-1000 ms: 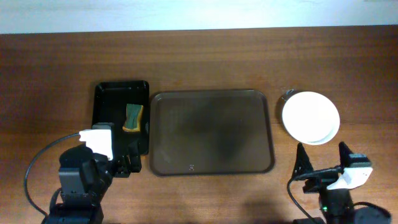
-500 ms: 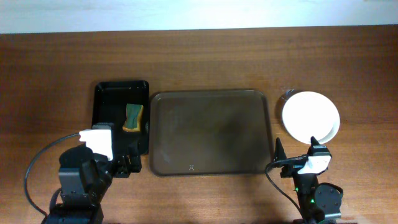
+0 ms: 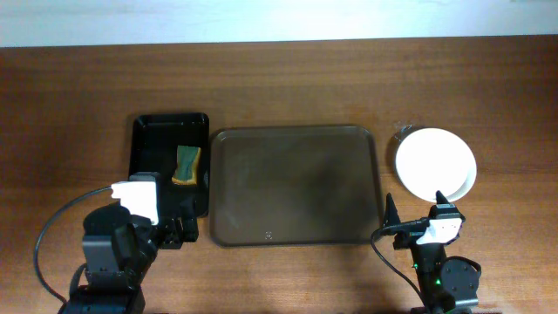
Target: Clean dirty plates on tray and stack at the side
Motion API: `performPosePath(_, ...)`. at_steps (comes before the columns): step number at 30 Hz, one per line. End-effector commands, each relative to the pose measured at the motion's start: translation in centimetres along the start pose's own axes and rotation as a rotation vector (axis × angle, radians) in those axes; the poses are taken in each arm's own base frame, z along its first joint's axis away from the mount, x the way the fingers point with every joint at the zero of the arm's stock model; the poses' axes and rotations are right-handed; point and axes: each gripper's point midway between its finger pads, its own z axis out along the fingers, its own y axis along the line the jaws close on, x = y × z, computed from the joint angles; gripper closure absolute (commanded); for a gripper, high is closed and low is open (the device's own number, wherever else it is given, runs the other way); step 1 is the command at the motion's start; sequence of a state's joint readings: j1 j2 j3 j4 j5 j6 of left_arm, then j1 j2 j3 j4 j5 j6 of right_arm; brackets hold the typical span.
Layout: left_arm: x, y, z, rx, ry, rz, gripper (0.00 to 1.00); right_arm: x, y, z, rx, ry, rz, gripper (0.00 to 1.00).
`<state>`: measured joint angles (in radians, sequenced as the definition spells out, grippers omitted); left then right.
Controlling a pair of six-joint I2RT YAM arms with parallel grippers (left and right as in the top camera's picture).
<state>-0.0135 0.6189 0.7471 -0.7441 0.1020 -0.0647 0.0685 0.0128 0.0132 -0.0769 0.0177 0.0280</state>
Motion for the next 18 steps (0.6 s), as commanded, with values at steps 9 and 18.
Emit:
performPosePath(9,0.2,-0.1,0.1,0.009,0.004,-0.005,0.0,0.3,0.4,0.0,-0.017,0.004,-0.003,0.02)
performPosePath(18,3.4,2.2,0.9,-0.099,-0.133,0.001,0.0,0.3,0.4,0.0,-0.017,0.004,-0.003,0.02)
